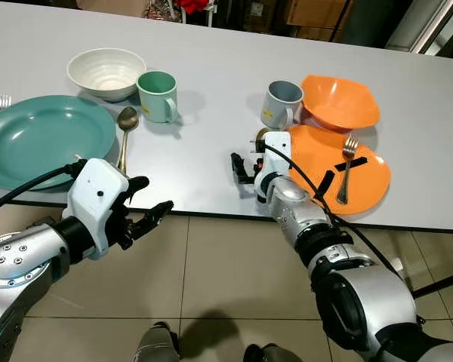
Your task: Setting the table
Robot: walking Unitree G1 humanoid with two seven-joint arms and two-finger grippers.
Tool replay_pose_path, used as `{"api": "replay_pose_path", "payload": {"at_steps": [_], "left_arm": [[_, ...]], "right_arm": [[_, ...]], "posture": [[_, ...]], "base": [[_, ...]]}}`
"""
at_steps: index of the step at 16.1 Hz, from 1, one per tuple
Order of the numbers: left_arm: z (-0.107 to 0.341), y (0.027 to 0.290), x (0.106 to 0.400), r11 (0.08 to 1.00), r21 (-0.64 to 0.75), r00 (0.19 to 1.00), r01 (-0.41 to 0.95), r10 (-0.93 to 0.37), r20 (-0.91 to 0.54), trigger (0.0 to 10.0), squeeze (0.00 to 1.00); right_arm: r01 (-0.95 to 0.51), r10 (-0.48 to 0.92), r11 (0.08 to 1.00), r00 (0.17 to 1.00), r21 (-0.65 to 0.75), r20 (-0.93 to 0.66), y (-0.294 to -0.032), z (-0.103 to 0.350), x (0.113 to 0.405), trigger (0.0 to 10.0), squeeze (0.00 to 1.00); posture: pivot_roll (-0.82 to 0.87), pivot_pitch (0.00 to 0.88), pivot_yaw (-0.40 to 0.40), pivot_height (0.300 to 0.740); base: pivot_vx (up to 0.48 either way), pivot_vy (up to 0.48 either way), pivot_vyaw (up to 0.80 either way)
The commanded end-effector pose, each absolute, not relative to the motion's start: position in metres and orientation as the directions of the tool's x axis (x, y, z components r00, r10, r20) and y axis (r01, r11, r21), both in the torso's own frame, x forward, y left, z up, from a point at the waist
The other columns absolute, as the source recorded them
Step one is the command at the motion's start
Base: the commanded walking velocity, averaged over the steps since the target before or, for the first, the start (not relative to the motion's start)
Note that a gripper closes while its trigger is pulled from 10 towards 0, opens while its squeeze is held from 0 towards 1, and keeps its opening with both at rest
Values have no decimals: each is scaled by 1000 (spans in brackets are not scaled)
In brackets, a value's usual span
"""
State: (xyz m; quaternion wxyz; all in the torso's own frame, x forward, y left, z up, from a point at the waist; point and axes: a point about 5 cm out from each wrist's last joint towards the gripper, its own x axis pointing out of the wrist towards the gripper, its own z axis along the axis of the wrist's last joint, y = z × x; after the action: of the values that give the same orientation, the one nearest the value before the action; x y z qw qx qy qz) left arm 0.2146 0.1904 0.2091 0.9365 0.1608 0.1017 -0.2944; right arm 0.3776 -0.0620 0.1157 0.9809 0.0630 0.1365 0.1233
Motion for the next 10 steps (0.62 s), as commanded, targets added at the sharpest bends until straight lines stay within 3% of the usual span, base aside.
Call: {"api": "replay_pose_path", "payload": {"at_steps": [1, 2, 3, 4, 10], "left_arm": [[208, 189, 215, 767, 241, 799, 595, -529, -288, 10000, 0], [208, 189, 215, 767, 242, 799, 595, -529, -288, 10000, 0], [208, 189, 215, 766, 243, 798, 595, -529, -288, 10000, 0], [208, 189, 215, 762, 246, 796, 599, -533, -286, 10000, 0], [202, 184, 216, 741, 235, 773, 629, -560, -299, 10000, 0]], "right_arm": [[-205, 256, 960, 917, 189, -305, -65, 104, 373, 10000, 0], [-204, 259, 959, 915, 198, -310, -65, 104, 373, 10000, 0], [-202, 260, 958, 912, 203, -316, -66, 104, 373, 1922, 0], [-198, 261, 956, 909, 215, -326, -68, 105, 375, 0, 0], [-152, 237, 957, 901, 248, -363, -79, 108, 380, 0, 0]], "posture": [[280, 141, -77, 740], [280, 141, -77, 740], [280, 131, -80, 740], [279, 123, -82, 740], [258, 89, -90, 740]], "base": [[0, 0, 0], [0, 0, 0], [0, 0, 0], [0, 0, 0], [0, 0, 0]]}}
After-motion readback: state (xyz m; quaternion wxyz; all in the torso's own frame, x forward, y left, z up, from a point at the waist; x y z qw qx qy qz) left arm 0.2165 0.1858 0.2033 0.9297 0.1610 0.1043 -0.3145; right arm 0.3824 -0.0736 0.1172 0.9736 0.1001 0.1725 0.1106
